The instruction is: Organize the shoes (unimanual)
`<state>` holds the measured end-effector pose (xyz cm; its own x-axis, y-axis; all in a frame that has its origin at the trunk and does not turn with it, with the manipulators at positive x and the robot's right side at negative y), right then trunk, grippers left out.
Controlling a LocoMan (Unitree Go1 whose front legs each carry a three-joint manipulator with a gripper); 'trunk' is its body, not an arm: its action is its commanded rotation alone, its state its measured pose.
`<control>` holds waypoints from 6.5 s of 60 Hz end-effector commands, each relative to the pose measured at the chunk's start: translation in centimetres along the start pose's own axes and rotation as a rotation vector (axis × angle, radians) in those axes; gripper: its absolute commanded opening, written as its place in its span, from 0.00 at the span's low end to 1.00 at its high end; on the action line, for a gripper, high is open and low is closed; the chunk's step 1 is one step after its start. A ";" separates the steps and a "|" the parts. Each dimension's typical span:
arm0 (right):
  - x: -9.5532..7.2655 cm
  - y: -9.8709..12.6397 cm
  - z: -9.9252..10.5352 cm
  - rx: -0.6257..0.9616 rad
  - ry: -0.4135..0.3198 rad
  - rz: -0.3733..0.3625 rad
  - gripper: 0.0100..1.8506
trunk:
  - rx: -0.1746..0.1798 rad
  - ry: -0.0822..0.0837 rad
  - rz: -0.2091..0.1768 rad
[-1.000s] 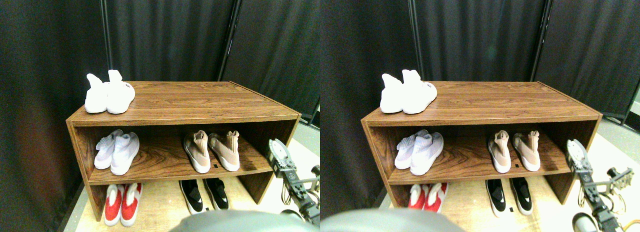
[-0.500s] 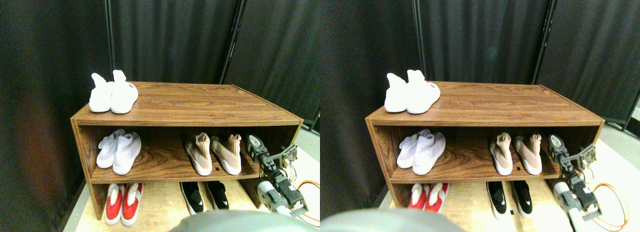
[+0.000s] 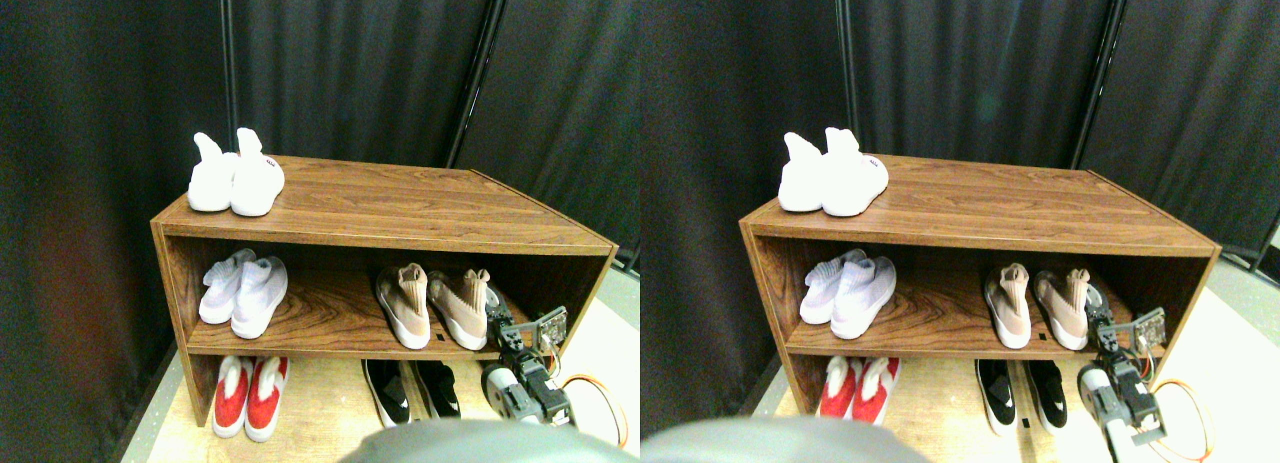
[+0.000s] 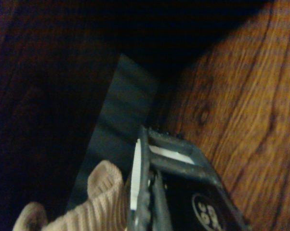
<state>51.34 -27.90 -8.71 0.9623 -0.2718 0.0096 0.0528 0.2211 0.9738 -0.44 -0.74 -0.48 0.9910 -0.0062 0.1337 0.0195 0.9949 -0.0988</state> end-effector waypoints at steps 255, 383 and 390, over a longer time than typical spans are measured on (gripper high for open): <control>-10.8 -8.4 2.1 0.106 0.218 0.100 0.03 | 0.021 0.147 -0.049; -1.1 -14.7 -3.4 0.123 0.162 -0.207 0.03 | -0.025 0.149 0.015; -1.5 -14.4 -4.0 0.122 0.156 -0.209 0.03 | -0.027 0.147 0.018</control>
<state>50.19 -27.75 -24.18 0.9550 -0.1705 -0.2429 0.2550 0.0532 0.9655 -0.46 -0.47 -0.36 0.9998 -0.0186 0.0074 0.0193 0.9942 -0.1056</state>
